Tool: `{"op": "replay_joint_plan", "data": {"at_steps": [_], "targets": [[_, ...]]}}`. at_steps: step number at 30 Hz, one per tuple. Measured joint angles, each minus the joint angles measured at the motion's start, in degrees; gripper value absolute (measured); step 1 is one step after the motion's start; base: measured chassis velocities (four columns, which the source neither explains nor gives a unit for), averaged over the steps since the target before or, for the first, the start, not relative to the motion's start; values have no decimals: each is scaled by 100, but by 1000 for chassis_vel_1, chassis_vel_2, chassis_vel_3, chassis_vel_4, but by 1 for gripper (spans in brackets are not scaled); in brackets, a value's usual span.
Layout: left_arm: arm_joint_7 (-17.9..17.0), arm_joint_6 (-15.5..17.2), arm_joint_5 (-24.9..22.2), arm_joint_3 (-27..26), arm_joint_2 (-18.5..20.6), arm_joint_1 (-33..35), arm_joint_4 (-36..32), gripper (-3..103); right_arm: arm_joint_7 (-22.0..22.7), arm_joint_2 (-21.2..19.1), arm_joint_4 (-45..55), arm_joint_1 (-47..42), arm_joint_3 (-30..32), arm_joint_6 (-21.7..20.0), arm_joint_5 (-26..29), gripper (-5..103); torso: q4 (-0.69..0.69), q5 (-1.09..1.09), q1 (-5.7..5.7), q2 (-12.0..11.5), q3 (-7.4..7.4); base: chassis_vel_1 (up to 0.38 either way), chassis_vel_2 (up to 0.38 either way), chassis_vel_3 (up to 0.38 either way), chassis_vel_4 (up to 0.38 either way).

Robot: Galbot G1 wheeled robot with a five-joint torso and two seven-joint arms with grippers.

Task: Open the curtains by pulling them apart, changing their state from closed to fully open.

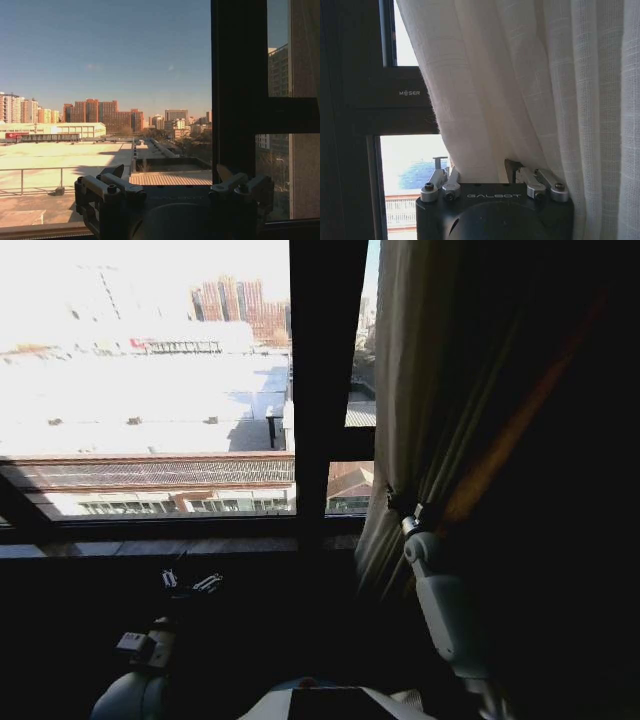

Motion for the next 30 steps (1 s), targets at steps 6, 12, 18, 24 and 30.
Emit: {"op": "replay_joint_plan", "data": {"at_steps": [6,12,18,24,30], "targets": [[13,-29,9,-13,-14,32,-52,100,-1,-18,29,-12,44,4,8,67,-1,3,0,0,0,0,0,0,0],[15,-33,12,-17,-22,47,-79,100,1,-17,28,1,56,20,47,74,-1,2,0,0,0,0,0,0,0],[19,-36,20,-16,-31,53,-84,100,3,-23,23,20,76,31,71,52,-1,2,0,0,0,0,0,0,0],[22,-35,24,-12,-31,40,-87,100,4,-25,6,32,92,39,88,30,-1,2,0,0,0,0,0,0,0],[27,-28,32,-3,-33,34,-87,100,4,-31,1,49,99,48,95,8,-1,2,0,0,0,0,0,0,0]]}}
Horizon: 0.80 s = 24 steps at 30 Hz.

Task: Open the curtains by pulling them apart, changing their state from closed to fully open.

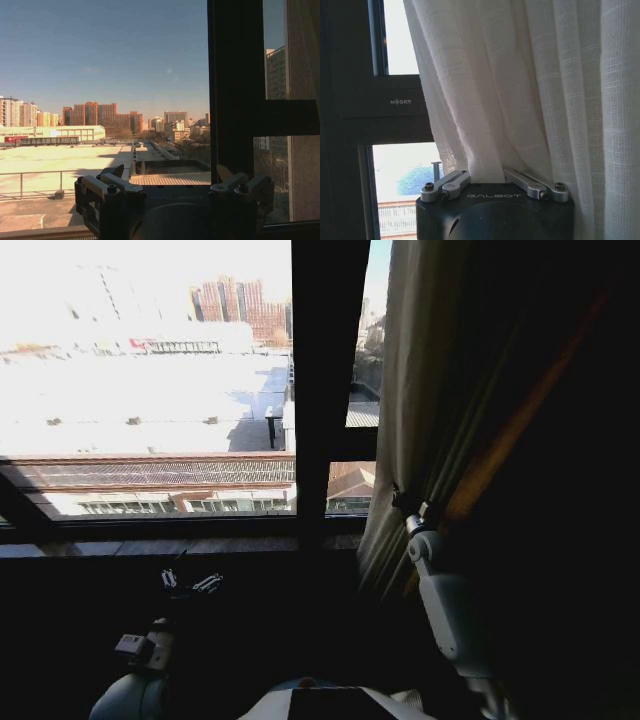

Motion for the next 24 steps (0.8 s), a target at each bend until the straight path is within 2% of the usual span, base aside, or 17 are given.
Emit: {"op": "replay_joint_plan", "data": {"at_steps": [1,5,9,12,24], "targets": [[1,0,1,5,-1,0,1,100,1,-6,-2,2,1,2,2,3,0,0,0,0,0,0,0,0,0],[2,-4,1,6,0,-8,18,100,8,-36,-99,55,98,2,6,0,0,0,0,0,0,0,0,0,0],[2,-16,-9,-2,4,-14,25,100,18,-77,-244,122,290,2,15,0,1,0,0,0,0,0,0,0,0],[2,-31,-23,-4,2,-32,38,100,49,-210,-572,275,717,-2,20,0,0,1,0,0,0,0,0,0,0],[2,-66,-25,61,-16,-58,101,100,333,-614,-1167,540,1382,-6,35,0,0,1,0,0,0,0,0,0,0]]}}
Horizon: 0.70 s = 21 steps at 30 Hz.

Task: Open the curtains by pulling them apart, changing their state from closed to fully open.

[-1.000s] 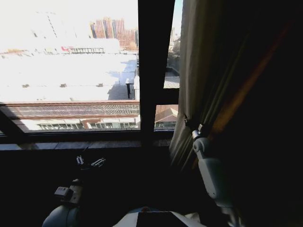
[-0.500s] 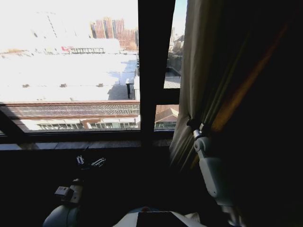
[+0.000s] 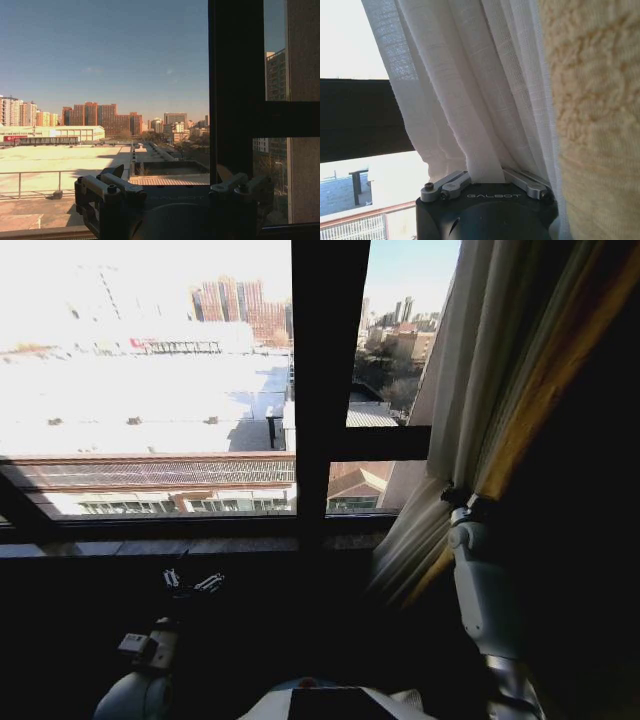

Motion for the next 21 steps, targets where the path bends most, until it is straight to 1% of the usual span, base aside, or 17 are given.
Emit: {"op": "replay_joint_plan", "data": {"at_steps": [6,7,8,9,10,12,13,14,15,16,18,21], "targets": [[-1,-22,0,11,0,-10,48,100,266,-51,-58,23,31,-11,-15,0,0,-1,0,0,0,0,0,0,0],[-1,-24,1,21,-3,-12,51,100,270,-43,0,-18,7,-29,-22,-3,0,-2,0,0,0,0,0,0,0],[-1,-24,1,21,-3,-12,51,100,270,-43,0,-18,7,-29,-22,-3,0,-2,0,0,0,0,0,0,0],[-1,-25,1,29,-5,-12,51,100,258,-32,71,-68,-24,-42,-27,1,-1,-2,0,0,0,0,0,0,0],[0,-26,2,38,-7,-14,51,100,205,-16,161,-128,-62,-55,-30,1,-2,-1,0,0,0,0,0,0,0],[-1,-26,3,36,-8,-26,51,100,-83,60,582,-431,-217,-135,-39,12,-1,-2,0,0,0,0,0,0,0],[-1,-26,3,36,-8,-26,51,100,-83,60,582,-431,-217,-135,-39,12,-1,-2,0,0,0,0,0,0,0],[-1,-26,2,32,-8,-31,51,100,-128,79,689,-511,-266,-169,-41,17,-1,-2,0,0,0,0,0,0,0],[-1,-24,2,20,-6,-38,51,100,-195,110,870,-652,-346,-221,-41,17,0,-1,0,0,0,0,0,0,0],[-4,-16,0,6,-5,-53,49,100,-341,158,1130,-878,-447,-289,-82,28,0,-3,0,0,0,0,0,0,0],[-4,-9,-1,2,-3,-57,48,100,-407,184,1251,-1000,-491,-316,-135,28,1,-3,0,0,0,0,0,0,0],[-7,9,-6,-7,-1,-71,47,100,-577,268,1775,-1562,-580,-401,-298,45,0,-3,0,0,-1,0,0,0,0]]}}
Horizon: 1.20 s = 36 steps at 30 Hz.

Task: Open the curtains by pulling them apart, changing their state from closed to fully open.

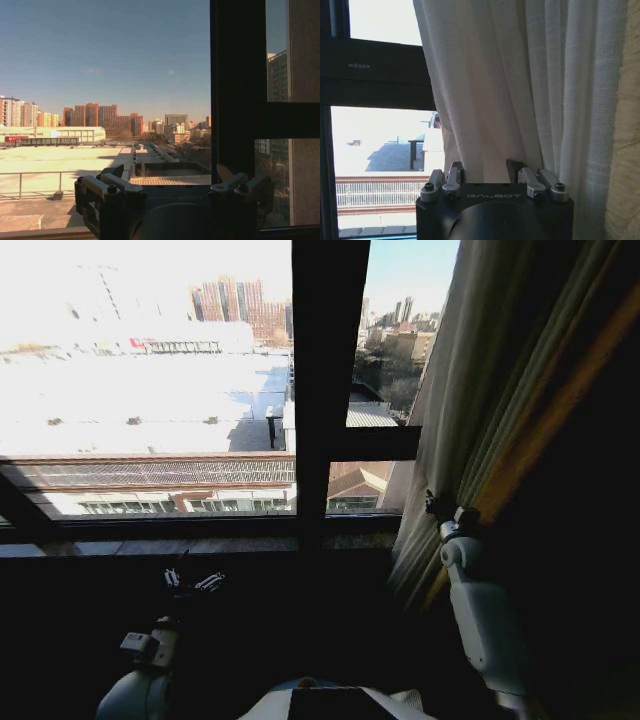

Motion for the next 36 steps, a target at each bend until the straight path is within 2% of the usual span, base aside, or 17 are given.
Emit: {"op": "replay_joint_plan", "data": {"at_steps": [1,3,7,9,11,12,15,18,24,36], "targets": [[0,2,0,2,-1,-3,6,100,-8,14,112,-139,0,-27,-14,51,0,1,0,0,0,0,0,0,0],[0,2,0,8,-1,-5,18,100,-9,25,215,-257,1,-46,-22,51,-1,1,0,0,0,0,0,0,0],[-1,2,5,48,-5,-43,116,100,-9,56,859,-902,67,-88,-25,73,-1,1,0,0,0,0,0,0,0],[-6,3,5,51,-7,-52,128,100,-9,58,971,-999,73,-89,-24,73,-1,0,0,0,0,0,0,0,0],[-19,3,-3,58,-11,-83,155,100,-9,82,1395,-1309,98,-96,-24,84,-1,0,0,0,0,0,0,0,0],[-19,3,-3,58,-11,-83,155,100,-9,82,1395,-1309,98,-96,-24,84,-1,0,0,0,0,0,0,0,0],[-30,3,-44,44,-1,-118,169,100,0,148,1854,-1532,101,-96,-34,98,-1,1,0,0,0,0,0,0,0],[-33,5,-57,42,-1,-141,184,100,-42,177,1999,-1570,94,-95,-106,100,-1,1,0,0,0,0,0,0,0],[-37,9,-78,65,-18,-173,205,100,-125,261,2129,-1590,1,109,-620,100,0,2,0,0,0,0,0,0,0],[-39,9,-91,63,-10,-173,207,100,-116,324,2049,-1643,-48,199,-801,100,-1,2,0,0,0,62,48,-63,-55]]}}
